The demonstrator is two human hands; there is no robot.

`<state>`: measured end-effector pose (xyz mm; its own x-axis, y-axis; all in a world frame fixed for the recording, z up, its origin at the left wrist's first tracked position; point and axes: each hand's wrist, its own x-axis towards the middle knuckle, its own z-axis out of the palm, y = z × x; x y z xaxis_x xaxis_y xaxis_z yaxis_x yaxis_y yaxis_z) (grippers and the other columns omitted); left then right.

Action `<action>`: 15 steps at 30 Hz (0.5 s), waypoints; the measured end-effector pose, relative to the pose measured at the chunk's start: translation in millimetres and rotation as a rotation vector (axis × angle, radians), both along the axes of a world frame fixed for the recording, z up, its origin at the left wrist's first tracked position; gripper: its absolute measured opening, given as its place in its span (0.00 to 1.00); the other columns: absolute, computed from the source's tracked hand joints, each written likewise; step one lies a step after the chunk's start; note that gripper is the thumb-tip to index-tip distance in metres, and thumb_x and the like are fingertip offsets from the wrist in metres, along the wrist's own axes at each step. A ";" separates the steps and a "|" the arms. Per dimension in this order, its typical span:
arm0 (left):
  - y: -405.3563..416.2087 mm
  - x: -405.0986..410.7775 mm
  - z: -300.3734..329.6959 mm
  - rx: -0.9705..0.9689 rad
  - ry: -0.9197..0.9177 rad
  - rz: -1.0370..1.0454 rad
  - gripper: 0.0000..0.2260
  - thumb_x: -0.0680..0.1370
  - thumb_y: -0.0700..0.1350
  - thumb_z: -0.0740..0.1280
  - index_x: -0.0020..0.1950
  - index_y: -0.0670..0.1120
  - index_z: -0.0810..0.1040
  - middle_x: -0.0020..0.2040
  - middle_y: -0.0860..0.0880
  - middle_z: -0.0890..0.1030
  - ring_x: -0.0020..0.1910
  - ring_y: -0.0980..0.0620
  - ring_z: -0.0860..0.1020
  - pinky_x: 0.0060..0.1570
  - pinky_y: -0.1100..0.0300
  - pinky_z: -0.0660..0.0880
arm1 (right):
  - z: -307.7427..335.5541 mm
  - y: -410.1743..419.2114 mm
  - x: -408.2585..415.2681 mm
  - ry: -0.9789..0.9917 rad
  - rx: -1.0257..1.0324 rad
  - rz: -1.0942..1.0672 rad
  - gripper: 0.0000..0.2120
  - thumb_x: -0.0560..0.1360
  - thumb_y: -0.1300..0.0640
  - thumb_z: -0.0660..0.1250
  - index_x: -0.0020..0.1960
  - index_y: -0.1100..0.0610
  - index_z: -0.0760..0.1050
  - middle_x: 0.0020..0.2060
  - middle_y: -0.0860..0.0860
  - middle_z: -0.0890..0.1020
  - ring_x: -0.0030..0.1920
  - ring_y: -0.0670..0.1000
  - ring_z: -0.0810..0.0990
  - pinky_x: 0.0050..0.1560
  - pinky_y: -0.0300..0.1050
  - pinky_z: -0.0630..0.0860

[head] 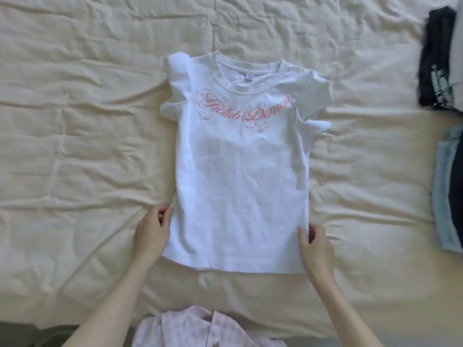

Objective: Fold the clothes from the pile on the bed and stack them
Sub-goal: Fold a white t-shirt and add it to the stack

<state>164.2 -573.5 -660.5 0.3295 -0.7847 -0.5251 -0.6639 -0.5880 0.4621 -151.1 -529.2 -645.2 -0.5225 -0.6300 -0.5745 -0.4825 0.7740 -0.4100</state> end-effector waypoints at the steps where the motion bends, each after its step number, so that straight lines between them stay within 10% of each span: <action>1: 7.0 -1.1 1.4 0.019 0.002 -0.009 0.09 0.79 0.45 0.63 0.48 0.40 0.75 0.44 0.40 0.80 0.47 0.40 0.77 0.43 0.53 0.68 | 0.2 6.2 2.6 -0.020 0.045 -0.001 0.09 0.78 0.55 0.61 0.53 0.60 0.75 0.42 0.52 0.77 0.47 0.57 0.77 0.41 0.46 0.64; 8: 36.0 0.2 37.2 -0.171 -0.032 0.168 0.08 0.81 0.47 0.58 0.45 0.45 0.66 0.37 0.47 0.72 0.37 0.45 0.69 0.37 0.54 0.61 | 28.7 39.3 4.9 0.049 -0.115 -0.108 0.16 0.79 0.55 0.60 0.33 0.55 0.64 0.27 0.51 0.71 0.30 0.52 0.69 0.32 0.41 0.64; 15: 72.3 7.8 36.9 0.026 -0.017 0.155 0.09 0.81 0.47 0.60 0.45 0.41 0.69 0.36 0.45 0.73 0.40 0.40 0.73 0.38 0.53 0.64 | 29.8 56.4 -6.8 0.090 0.031 -0.076 0.12 0.79 0.57 0.60 0.37 0.57 0.67 0.31 0.51 0.73 0.38 0.59 0.73 0.32 0.47 0.61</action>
<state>172.0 -501.2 -623.6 0.4544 -0.7100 -0.5381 -0.5722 -0.6955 0.4345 -157.8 -472.7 -615.4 -0.6182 -0.5693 -0.5420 -0.4559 0.8214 -0.3427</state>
